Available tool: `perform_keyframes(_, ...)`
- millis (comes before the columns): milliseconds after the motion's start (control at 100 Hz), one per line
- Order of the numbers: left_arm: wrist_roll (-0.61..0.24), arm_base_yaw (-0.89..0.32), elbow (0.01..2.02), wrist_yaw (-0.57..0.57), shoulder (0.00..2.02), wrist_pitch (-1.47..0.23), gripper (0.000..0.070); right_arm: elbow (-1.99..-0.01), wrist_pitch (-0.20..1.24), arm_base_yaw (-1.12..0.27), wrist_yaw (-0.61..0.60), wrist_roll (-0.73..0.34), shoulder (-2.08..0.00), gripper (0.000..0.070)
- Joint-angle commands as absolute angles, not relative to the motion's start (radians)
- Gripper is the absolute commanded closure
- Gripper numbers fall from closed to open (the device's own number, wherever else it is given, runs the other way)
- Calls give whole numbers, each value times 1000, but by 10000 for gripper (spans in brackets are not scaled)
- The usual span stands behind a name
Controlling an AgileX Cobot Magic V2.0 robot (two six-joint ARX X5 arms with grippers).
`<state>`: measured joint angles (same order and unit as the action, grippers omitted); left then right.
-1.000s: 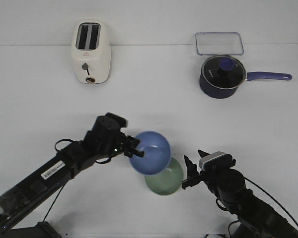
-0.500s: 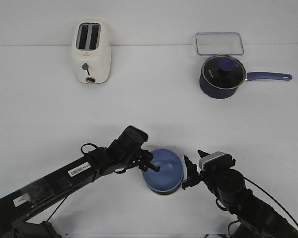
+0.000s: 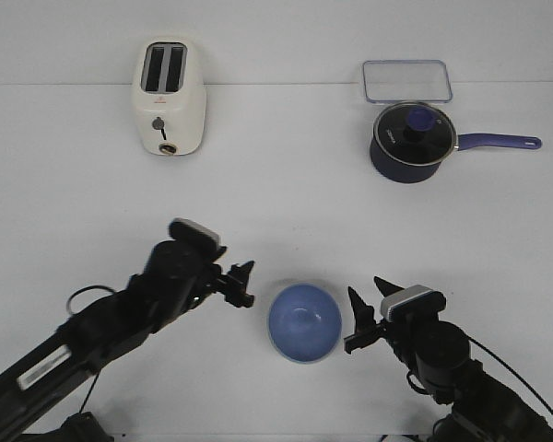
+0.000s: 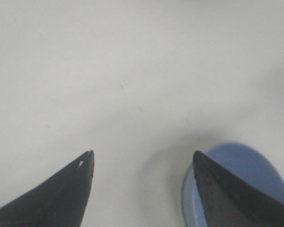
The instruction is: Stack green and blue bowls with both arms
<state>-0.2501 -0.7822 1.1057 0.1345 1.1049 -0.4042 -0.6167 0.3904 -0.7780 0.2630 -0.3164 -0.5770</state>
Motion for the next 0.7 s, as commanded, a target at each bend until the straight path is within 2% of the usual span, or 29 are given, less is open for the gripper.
perform_keyframes(0, -222, -780, 1043, 168, 1015, -417, 310, -619, 395, -786, 267, -306, -557, 342)
perform_keyframes(110, -237, -760, 872, 242, 830, -394, 310, -607, 406, -789, 266, -305, -518, 342)
perform_keyframes(230, -302, -751, 696, 273, 659, -362, 340, -586, 418, -794, 267, -305, -509, 358)
perform_keyframes(250, -311, -750, 673, 273, 636, -357, 377, -585, 422, -794, 267, -306, -510, 382)
perform_keyframes(270, -317, -749, 654, 273, 616, -354, 437, -583, 425, -794, 267, -305, -512, 439)
perform_keyframes(280, -319, -749, 645, 273, 606, -353, 477, -582, 427, -794, 266, -305, -513, 505)
perform_keyframes(290, -321, -749, 637, 273, 597, -352, 523, -582, 428, -794, 266, -305, -513, 524)
perform_keyframes(310, -324, -749, 622, 273, 582, -350, 624, -581, 431, -794, 266, -305, -513, 649)
perform_keyframes(320, -324, -749, 616, 273, 574, -350, 678, -581, 432, -794, 266, -305, -513, 675)
perform_keyframes(330, -324, -749, 611, 273, 567, -350, 700, -581, 436, -794, 266, -305, -514, 700)
perform_keyframes(360, -329, -749, 596, 273, 551, -349, 681, -581, 435, -794, 267, -305, -519, 693)
perform_keyframes(690, -318, -749, 588, 272, 470, -347, 685, -581, 429, -793, 263, -324, -537, 690)
